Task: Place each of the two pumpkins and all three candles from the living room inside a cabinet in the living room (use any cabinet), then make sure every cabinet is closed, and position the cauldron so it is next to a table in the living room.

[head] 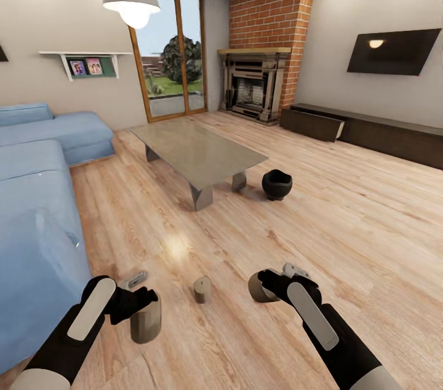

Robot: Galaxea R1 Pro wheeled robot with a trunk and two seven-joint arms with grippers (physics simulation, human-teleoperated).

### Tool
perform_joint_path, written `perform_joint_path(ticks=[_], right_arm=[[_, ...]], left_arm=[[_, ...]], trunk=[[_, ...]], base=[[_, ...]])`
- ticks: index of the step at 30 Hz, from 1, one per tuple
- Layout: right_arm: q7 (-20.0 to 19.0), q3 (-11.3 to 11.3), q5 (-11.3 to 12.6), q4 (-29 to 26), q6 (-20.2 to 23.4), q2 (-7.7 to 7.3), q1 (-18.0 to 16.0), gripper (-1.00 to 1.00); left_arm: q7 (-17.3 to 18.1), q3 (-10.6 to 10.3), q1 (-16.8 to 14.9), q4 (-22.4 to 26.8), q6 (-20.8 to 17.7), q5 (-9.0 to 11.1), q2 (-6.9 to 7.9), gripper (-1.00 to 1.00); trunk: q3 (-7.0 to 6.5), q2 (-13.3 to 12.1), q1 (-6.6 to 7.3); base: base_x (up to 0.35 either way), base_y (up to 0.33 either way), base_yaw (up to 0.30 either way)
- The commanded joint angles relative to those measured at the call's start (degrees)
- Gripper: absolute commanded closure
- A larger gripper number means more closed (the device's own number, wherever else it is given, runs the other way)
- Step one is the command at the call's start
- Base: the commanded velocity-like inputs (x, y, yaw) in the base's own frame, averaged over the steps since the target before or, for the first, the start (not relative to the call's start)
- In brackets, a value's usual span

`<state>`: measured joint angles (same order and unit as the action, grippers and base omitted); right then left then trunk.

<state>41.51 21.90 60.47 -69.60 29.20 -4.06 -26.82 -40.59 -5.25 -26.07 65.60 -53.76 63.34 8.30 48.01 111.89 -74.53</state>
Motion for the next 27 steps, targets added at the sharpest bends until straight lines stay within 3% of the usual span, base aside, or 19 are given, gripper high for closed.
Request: perform_joint_path(ticks=[1, 8, 27], right_arm=[[0.42, 0.15, 0.34, -0.08, 0.07, -0.06, -0.06, 1.00], [0.03, 0.08, 0.35, -0.01, -0.01, -0.07, -0.07, 1.00], [-0.23, 0.04, 0.44, 0.08, -0.02, -0.07, -0.07, 1.00]], left_arm=[[-0.63, -0.15, -0.04, 0.10, -0.03, 0.56, 0.05, 1.00], [-0.63, -0.11, -0.04, 0.14, -0.10, 0.56, 0.05, 1.00], [-0.54, -0.11, -0.04, 0.14, -0.11, 0.55, 0.05, 1.00]], trunk=[[0.05, 0.03, 0.01], [0.05, 0.03, 0.01], [0.05, 0.03, 0.01]], base=[[0.000, -0.287, 0.000], [0.000, -0.247, -0.129], [0.000, -0.008, -0.270]])
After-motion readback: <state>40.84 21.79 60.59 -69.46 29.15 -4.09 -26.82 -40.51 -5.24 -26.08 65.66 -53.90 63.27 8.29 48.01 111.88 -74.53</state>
